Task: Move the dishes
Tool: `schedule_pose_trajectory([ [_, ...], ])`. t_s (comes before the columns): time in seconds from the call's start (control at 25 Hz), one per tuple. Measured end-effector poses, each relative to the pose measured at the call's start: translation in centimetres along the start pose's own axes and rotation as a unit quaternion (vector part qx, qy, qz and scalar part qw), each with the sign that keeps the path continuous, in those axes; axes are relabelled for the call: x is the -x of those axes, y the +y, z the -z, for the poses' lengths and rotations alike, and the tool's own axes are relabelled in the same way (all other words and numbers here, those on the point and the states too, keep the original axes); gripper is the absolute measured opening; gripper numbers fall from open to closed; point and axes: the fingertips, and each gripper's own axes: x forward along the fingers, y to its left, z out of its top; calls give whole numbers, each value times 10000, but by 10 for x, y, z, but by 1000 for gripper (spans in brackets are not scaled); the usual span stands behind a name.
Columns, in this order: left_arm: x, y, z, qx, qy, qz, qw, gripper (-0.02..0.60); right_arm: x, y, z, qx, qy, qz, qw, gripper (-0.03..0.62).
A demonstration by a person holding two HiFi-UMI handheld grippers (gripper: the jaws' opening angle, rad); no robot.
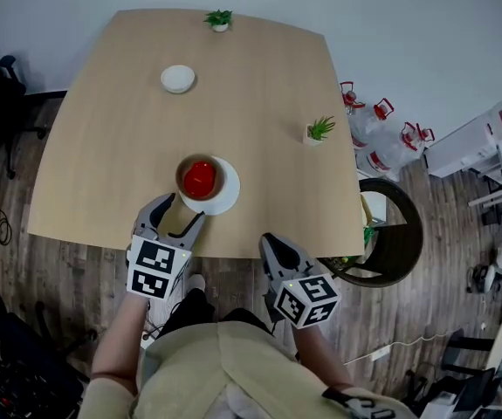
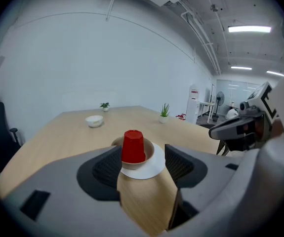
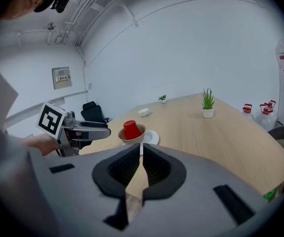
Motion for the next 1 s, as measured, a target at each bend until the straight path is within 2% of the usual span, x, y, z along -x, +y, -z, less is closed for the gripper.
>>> schedule_pose_trajectory([
  [0.24,-30,17,-5,-173,192,57,9996,262,-8,-29,-6,-81,67,271,9996,17],
  [0.36,-41,19,-6,-242,321,-32,9992,262,-6,-52,-11,-181,32,325,9993,18],
  [0.44,-48,20,-4,-279,448,-133,9985,262,-7,-65,-16,-158,23,243,9996,22],
  [0.56,-56,18,-1,-269,652,-270,9971,263,-7,-80,-24,-6,74,49,10000,83],
  [0.8,-74,19,-2,-259,957,-594,9933,263,-16,-107,-34,124,109,-267,9995,87],
  [1.0,-88,19,1,-253,1219,-798,9890,270,-28,-113,-33,238,224,-619,9976,89],
])
